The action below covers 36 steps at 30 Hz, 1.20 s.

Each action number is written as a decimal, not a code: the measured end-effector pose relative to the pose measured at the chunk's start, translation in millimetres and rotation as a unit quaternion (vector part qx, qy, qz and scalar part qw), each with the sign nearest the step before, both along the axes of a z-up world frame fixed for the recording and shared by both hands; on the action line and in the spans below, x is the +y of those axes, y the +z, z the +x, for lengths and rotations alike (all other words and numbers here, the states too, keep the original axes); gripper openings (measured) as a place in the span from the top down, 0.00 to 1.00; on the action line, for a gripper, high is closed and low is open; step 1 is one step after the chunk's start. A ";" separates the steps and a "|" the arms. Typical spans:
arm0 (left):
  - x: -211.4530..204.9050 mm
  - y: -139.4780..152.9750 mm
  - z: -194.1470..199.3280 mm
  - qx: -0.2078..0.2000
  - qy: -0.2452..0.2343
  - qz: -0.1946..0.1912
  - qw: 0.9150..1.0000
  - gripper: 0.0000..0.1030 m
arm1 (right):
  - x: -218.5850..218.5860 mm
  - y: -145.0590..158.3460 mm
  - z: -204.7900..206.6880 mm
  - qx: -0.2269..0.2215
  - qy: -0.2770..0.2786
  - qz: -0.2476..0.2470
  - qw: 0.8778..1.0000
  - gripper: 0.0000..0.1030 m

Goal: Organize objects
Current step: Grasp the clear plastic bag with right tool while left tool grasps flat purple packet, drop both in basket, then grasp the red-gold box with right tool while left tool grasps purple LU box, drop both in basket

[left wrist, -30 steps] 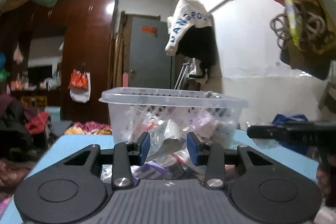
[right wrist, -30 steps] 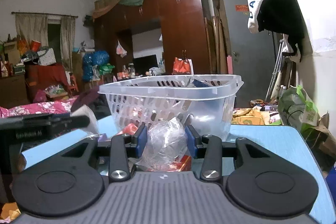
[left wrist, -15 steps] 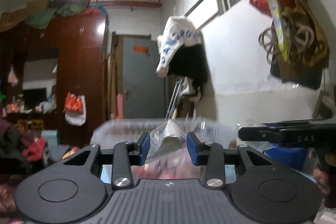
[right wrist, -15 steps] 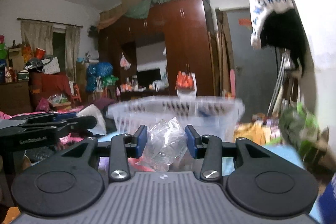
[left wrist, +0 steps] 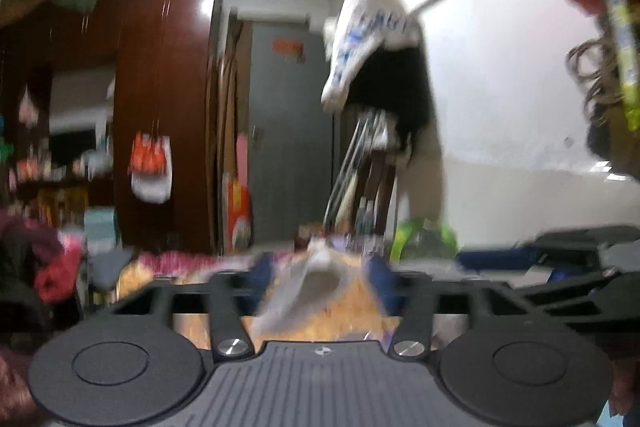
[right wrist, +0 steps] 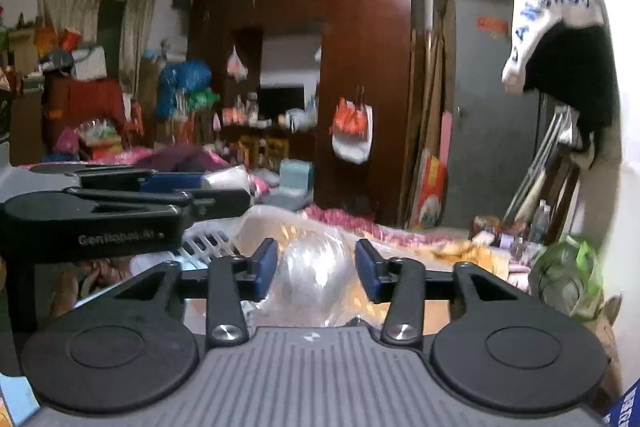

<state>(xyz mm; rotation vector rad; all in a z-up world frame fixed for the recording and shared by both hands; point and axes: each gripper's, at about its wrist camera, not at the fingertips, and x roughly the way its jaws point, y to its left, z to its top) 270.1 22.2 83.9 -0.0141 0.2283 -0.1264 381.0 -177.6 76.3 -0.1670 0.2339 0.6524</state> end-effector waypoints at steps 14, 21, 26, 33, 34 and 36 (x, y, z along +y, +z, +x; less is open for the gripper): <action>52.1 -92.3 -111.7 0.081 0.040 -0.097 0.991 0.15 | -48.8 -107.1 -54.2 0.125 -0.002 -0.020 0.992 0.09; 32.8 -106.9 -105.4 0.118 0.042 -0.053 0.991 0.15 | -18.7 -116.3 -56.2 0.146 0.010 -0.079 0.986 0.33; 24.2 -114.6 -95.0 0.153 0.065 -0.029 0.986 0.17 | -27.0 -118.1 -58.2 0.147 -0.004 -0.070 0.987 0.41; 21.2 -120.0 -97.8 0.156 0.057 -0.035 0.985 0.50 | -33.3 -116.6 -64.8 0.098 -0.026 -0.049 0.994 0.41; 22.3 -121.0 -103.5 0.142 0.044 -0.043 0.988 0.52 | -35.1 -115.3 -63.9 0.097 -0.025 -0.037 0.994 0.41; 24.6 -122.3 -119.7 0.106 0.039 -0.055 0.992 0.53 | -40.7 -113.5 -65.8 0.091 -0.020 -0.012 0.996 0.41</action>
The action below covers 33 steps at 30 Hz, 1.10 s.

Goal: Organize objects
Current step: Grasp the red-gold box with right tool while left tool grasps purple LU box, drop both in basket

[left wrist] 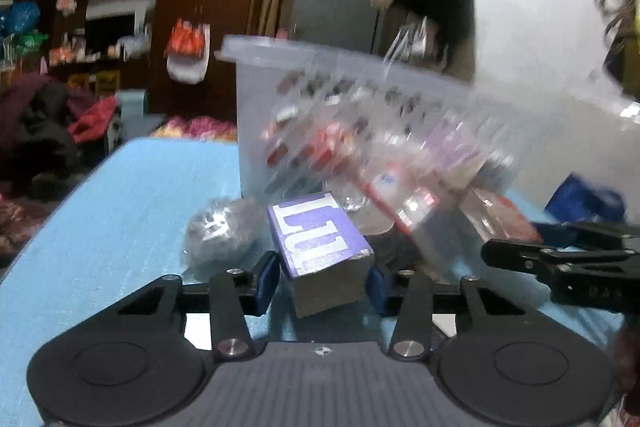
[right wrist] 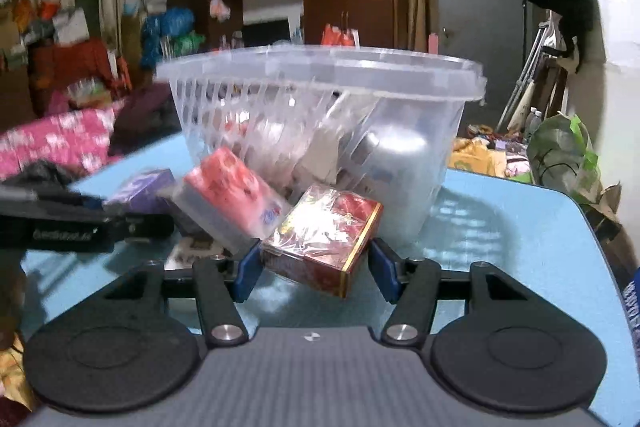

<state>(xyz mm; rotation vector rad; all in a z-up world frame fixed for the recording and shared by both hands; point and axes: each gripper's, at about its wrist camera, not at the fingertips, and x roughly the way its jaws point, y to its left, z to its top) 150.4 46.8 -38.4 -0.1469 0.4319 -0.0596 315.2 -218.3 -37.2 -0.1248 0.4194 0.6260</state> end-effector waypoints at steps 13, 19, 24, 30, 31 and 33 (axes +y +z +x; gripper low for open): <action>-5.8 -1.4 -26.0 -0.077 0.005 0.014 0.997 0.53 | -11.0 5.2 -8.1 -0.035 0.016 0.042 0.998 0.41; -4.3 -3.4 -23.8 -0.082 0.001 0.009 0.997 0.53 | -17.0 5.5 -10.0 -0.042 0.026 0.066 0.997 0.41; -8.8 -4.7 -27.5 -0.093 0.002 0.024 0.995 0.53 | -18.5 6.8 -13.1 -0.053 0.026 0.077 0.995 0.42; -11.1 -5.7 -32.9 -0.114 -0.003 0.031 0.993 0.53 | -30.8 9.6 -28.5 -0.071 0.038 0.133 0.988 0.42; -10.4 -6.0 -34.5 -0.117 -0.003 0.029 0.993 0.53 | -35.6 11.1 -35.8 -0.077 0.046 0.154 0.984 0.42; -11.5 -5.5 -38.1 -0.122 -0.001 0.032 0.992 0.53 | -40.3 15.7 -49.0 -0.094 0.051 0.171 0.979 0.42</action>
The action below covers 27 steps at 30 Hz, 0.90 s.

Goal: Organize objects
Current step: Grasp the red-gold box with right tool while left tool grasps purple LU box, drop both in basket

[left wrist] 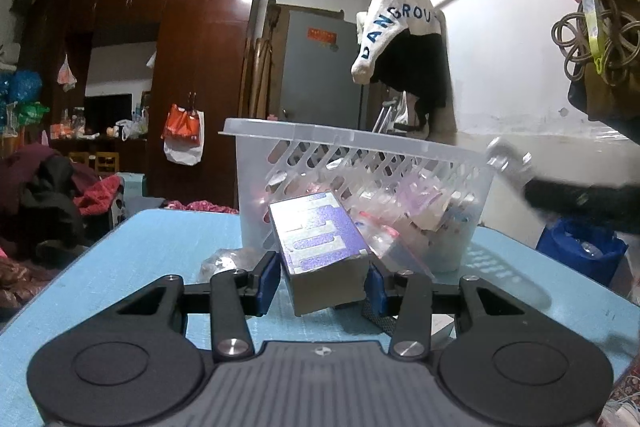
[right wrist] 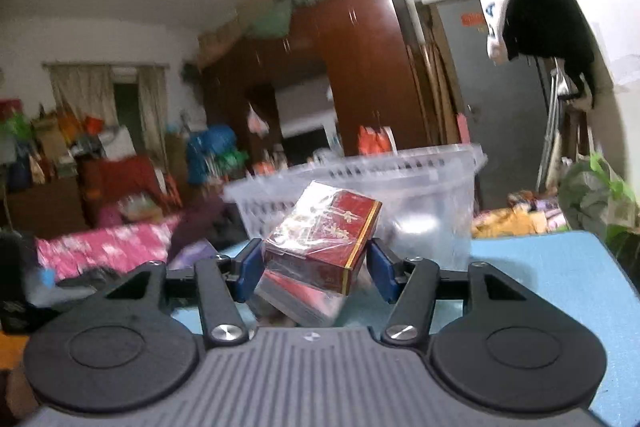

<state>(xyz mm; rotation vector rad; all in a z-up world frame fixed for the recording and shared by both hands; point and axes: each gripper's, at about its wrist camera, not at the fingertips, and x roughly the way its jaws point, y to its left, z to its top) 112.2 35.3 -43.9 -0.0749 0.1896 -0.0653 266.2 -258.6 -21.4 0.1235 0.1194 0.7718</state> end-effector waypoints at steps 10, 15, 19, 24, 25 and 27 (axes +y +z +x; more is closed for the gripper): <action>3.8 50.4 -11.2 -0.045 -0.017 0.020 0.999 0.53 | 0.8 33.3 6.5 -0.027 -0.001 0.001 1.000 0.42; 6.3 117.4 22.1 -0.073 -0.031 0.061 0.995 0.53 | 14.2 82.7 39.8 -0.047 -0.015 -0.039 0.998 0.42; 6.1 155.4 72.1 -0.042 -0.039 0.052 0.997 0.53 | 26.9 107.9 84.4 -0.012 -0.013 -0.066 0.998 0.42; 7.0 158.6 139.5 0.049 -0.054 0.032 0.997 0.53 | 39.2 110.8 126.8 0.023 -0.019 -0.105 0.994 0.42; 8.2 155.5 148.8 0.060 -0.061 0.020 0.996 0.53 | 40.6 107.9 127.2 0.027 -0.020 -0.114 0.993 0.42; 10.3 147.6 158.8 0.073 -0.058 0.014 0.996 0.53 | 44.9 100.8 131.9 0.031 -0.026 -0.132 0.990 0.42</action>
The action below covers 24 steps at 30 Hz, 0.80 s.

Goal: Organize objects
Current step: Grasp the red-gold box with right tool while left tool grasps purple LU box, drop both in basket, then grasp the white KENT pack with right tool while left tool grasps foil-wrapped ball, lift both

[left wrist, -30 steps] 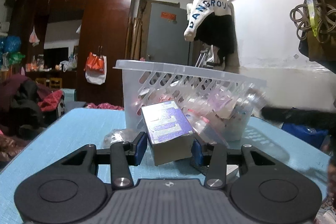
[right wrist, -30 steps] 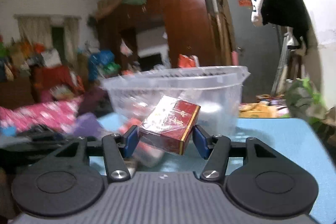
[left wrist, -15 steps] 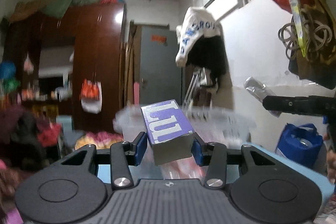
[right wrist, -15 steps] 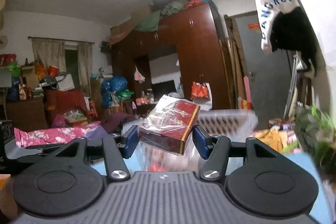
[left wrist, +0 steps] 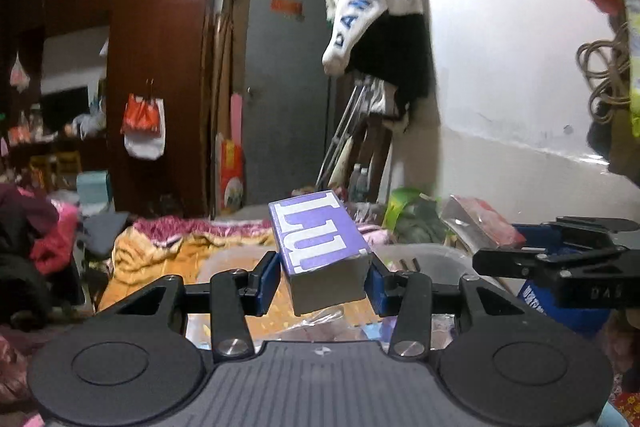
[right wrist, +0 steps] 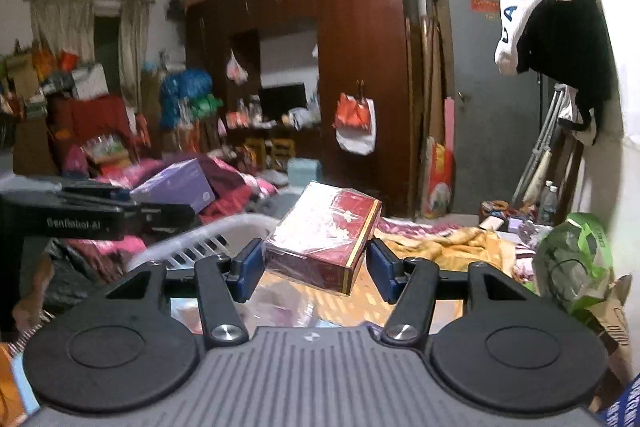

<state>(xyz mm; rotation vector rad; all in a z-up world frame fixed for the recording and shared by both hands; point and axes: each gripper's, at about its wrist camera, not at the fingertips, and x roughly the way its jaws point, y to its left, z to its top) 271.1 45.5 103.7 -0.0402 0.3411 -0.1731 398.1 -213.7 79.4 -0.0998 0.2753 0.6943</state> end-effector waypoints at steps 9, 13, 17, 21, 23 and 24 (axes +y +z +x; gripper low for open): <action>-8.6 -23.9 1.8 0.001 0.011 0.047 0.999 0.01 | -6.0 -15.8 -7.4 -0.018 -0.026 0.010 0.999 0.03; 0.2 -22.7 -28.7 -0.024 -0.006 0.023 0.999 0.00 | -9.4 -16.4 -32.8 -0.045 -0.032 0.005 0.998 0.00; 8.7 -32.5 -50.9 -0.019 -0.025 0.008 0.999 0.00 | -8.7 -16.2 -52.7 -0.057 -0.037 -0.009 0.998 0.00; 28.5 -54.1 -70.4 0.009 -0.025 -0.004 1.000 0.00 | -10.7 -25.7 -77.7 -0.049 -0.037 -0.010 0.998 0.00; 41.9 -69.0 -77.9 0.025 -0.001 -0.007 1.000 0.00 | -11.1 -42.0 -87.8 -0.029 -0.016 -0.012 0.999 0.00; 47.4 -76.0 -78.3 0.033 0.009 -0.008 0.999 0.00 | -9.7 -53.4 -91.5 -0.014 -0.005 -0.022 1.000 0.00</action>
